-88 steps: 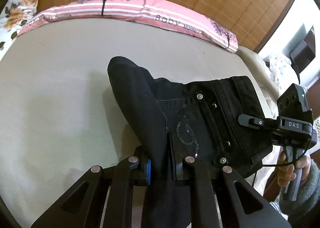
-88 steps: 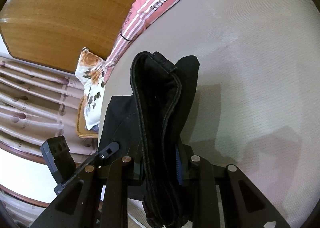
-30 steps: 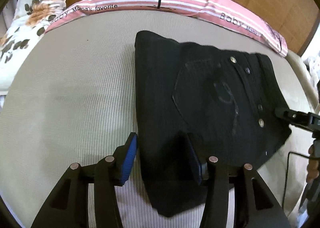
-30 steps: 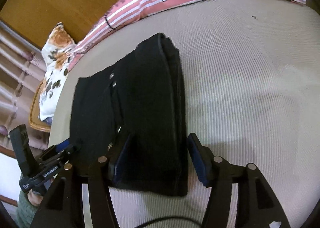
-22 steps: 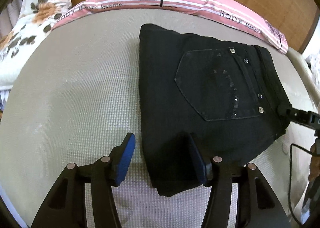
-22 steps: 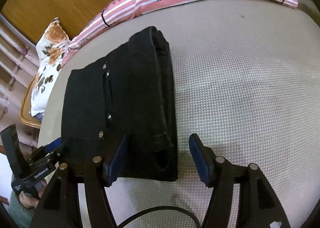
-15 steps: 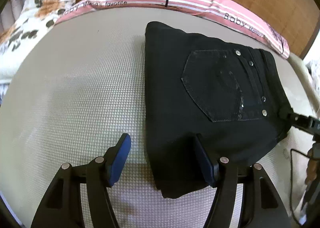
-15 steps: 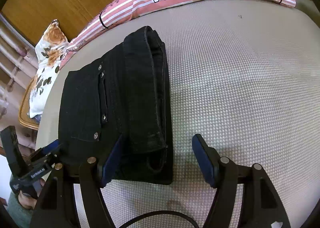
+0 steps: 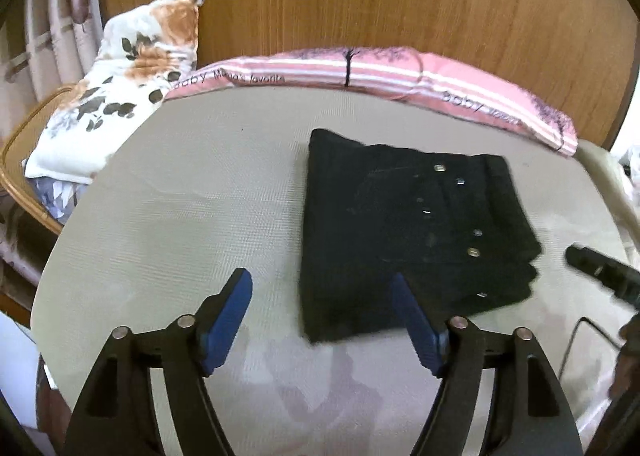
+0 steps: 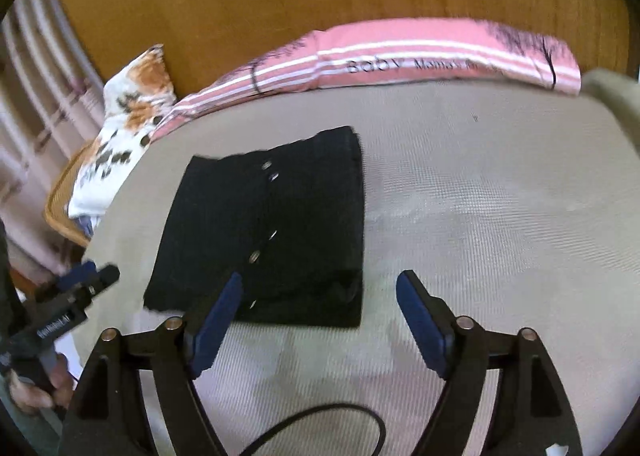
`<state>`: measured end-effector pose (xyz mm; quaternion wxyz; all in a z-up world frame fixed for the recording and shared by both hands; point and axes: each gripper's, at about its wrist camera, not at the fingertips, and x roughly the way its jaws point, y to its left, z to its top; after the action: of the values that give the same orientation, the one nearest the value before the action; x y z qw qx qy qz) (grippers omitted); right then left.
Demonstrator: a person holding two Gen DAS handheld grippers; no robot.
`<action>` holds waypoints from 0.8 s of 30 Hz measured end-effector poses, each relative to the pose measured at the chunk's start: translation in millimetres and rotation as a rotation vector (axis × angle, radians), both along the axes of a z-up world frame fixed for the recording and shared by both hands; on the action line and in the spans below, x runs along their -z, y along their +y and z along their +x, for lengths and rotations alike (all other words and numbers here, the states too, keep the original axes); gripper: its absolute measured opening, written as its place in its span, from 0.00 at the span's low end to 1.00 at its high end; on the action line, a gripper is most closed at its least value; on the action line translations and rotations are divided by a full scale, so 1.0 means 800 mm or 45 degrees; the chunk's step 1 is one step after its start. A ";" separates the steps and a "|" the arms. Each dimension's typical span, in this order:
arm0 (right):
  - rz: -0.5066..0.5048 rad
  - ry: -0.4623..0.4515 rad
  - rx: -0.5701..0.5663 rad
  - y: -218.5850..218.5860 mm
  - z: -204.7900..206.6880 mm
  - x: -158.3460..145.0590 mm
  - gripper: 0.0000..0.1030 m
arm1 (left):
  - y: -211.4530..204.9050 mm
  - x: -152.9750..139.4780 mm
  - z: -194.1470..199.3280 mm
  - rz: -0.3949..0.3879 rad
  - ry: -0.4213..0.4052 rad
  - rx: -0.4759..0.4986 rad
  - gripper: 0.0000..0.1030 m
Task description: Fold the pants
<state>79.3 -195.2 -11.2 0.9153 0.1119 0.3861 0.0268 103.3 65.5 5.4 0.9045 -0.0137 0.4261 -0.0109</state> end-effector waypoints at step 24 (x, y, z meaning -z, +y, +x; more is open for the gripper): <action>-0.166 -0.106 -0.001 0.070 -0.081 -0.002 0.93 | -0.041 0.013 -0.077 0.088 0.031 -0.046 0.75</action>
<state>14.8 -139.3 -9.5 0.9358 0.0507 0.3487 0.0067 41.5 33.1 -5.1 0.8992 0.0099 0.4370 0.0203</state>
